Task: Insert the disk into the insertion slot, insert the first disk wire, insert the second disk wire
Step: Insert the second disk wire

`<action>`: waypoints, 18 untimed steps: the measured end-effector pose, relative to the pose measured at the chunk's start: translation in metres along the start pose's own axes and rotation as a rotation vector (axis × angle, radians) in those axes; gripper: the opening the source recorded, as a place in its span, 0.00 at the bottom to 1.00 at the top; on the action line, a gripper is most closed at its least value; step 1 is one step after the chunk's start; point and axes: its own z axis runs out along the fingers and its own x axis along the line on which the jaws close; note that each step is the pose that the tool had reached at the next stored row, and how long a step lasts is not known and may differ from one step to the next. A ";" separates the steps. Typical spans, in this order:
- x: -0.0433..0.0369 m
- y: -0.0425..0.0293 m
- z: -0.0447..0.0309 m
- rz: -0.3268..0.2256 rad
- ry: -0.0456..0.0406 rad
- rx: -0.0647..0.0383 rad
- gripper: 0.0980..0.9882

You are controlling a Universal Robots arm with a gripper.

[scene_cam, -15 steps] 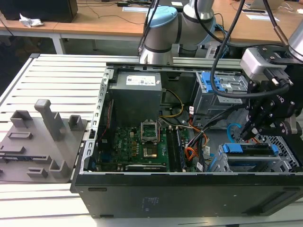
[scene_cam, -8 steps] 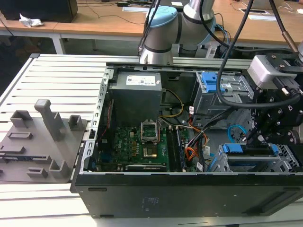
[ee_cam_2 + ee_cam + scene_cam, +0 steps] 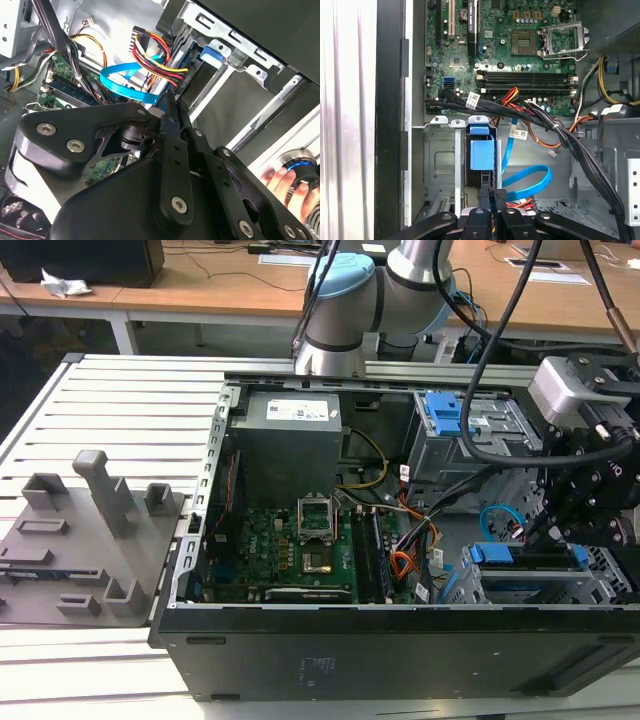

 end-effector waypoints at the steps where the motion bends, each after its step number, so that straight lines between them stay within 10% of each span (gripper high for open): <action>1: 0.0002 0.0000 0.0000 0.007 -0.0003 0.000 0.07; 18: 0.0079 -0.0014 0.0019 0.106 -0.0055 0.003 0.07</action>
